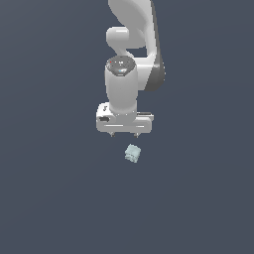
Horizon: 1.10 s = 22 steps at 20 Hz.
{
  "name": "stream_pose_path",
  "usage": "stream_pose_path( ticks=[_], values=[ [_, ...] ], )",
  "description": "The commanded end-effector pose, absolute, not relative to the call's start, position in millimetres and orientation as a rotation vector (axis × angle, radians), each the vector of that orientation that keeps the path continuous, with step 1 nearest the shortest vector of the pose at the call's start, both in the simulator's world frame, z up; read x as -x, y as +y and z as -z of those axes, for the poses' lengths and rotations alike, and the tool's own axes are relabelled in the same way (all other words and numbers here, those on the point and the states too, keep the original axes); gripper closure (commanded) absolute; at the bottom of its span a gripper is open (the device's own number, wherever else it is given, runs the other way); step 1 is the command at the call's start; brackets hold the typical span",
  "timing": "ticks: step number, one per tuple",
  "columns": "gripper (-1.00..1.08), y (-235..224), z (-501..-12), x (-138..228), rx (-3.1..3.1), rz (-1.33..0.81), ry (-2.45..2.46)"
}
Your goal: Pick up the object and move it to a goal position.
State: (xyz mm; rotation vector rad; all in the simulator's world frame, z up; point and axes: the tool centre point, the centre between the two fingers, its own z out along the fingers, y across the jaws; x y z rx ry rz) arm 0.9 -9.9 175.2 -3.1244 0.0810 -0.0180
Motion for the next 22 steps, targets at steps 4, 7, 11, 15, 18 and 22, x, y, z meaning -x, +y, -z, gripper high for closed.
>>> stream_pose_path(
  ticks=[4,7,11,15,18,22],
  values=[
    [-0.92,-10,-175,-2,3.122,0.019,0.080],
    [-0.92,-10,-176,-4,3.115,0.021,0.075],
    [-0.92,-11,-178,-4,3.112,0.023,0.064],
    [-0.92,-10,-177,-4,3.113,0.022,0.071],
    [-0.92,-9,-173,-5,3.113,0.021,0.096],
    [-0.92,-5,-166,-7,3.112,0.018,0.153]
  ],
)
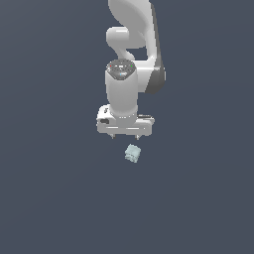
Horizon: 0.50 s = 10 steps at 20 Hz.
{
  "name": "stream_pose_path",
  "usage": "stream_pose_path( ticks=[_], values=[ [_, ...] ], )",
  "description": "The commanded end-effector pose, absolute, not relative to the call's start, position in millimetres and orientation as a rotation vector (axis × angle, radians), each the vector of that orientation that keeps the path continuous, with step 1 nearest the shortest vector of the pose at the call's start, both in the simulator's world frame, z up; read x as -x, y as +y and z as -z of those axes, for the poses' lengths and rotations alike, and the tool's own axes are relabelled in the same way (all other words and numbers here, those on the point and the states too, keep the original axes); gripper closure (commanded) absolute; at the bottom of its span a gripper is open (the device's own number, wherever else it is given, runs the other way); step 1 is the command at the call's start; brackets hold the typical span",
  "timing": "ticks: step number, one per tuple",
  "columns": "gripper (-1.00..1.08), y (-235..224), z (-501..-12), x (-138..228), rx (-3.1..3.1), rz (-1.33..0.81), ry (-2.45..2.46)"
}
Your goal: Pick up the object and move it to a goal position.
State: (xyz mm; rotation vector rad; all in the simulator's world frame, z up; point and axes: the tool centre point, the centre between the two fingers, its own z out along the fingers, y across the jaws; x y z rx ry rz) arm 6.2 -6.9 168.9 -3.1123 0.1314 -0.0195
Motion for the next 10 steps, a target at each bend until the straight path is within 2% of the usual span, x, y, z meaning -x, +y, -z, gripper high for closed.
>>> stream_pose_path(
  ticks=[1,10],
  values=[
    [-0.92,-4,-163,-7,3.112,0.017,0.172],
    [-0.92,10,-130,-12,3.099,0.006,0.416]
  ],
)
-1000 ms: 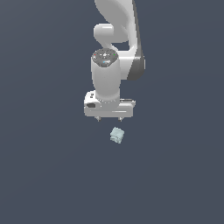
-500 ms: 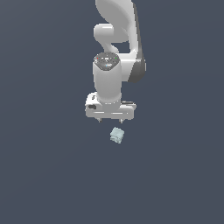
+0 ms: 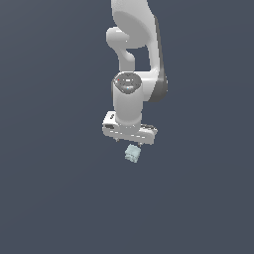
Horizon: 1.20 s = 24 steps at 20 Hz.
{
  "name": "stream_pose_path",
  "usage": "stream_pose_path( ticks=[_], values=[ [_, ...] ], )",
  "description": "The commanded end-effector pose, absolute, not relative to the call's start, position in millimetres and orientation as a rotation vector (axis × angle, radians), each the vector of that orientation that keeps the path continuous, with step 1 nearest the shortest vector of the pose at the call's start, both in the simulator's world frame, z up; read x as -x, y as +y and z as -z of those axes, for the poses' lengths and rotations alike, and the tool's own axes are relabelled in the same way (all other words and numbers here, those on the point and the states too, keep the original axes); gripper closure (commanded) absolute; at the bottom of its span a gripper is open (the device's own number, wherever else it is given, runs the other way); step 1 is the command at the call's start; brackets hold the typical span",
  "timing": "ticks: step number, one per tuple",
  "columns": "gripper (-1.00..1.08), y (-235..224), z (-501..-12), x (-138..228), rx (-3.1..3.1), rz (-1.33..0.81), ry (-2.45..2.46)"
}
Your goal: Pick up the object and move it to a goal position.
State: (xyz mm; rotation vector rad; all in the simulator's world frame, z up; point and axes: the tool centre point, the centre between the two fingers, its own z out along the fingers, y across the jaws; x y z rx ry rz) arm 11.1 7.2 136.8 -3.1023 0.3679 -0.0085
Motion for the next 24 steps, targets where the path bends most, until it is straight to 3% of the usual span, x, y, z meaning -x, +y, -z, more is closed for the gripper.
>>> stream_pose_path(
  ticks=[1,24],
  values=[
    [-0.92,12,-126,-12,3.096,0.005,0.447],
    [-0.92,27,-81,-14,3.064,-0.001,0.693]
  ],
)
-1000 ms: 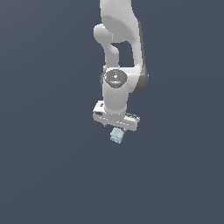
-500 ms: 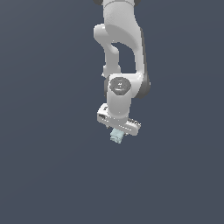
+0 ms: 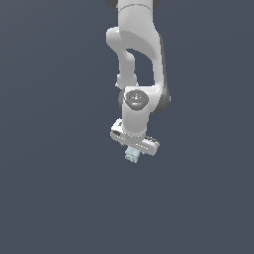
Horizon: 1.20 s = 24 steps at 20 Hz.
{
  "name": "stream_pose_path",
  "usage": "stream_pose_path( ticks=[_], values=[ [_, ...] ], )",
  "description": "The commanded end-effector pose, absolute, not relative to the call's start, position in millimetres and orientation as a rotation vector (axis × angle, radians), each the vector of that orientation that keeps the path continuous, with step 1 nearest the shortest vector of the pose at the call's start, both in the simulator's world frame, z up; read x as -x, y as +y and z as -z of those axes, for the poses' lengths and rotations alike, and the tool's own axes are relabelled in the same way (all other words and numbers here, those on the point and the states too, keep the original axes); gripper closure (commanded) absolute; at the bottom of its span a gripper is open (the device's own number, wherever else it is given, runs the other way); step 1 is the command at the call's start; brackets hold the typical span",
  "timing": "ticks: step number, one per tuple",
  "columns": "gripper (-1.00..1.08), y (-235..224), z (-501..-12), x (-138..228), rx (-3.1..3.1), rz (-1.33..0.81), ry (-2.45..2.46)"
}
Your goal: Pick up the object and move it to a goal position.
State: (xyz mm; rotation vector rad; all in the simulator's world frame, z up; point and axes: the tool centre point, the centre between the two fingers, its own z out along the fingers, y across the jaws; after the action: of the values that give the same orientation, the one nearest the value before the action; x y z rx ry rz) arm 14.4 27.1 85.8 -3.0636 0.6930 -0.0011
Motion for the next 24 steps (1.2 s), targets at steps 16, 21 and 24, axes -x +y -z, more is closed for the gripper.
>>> stream_pose_path(
  ticks=[16,21,24],
  values=[
    [1.08,27,-40,-14,3.063,0.000,0.698],
    [1.08,27,-40,-14,3.063,0.000,0.698],
    [1.08,27,-41,-14,3.063,0.000,0.698]
  ],
)
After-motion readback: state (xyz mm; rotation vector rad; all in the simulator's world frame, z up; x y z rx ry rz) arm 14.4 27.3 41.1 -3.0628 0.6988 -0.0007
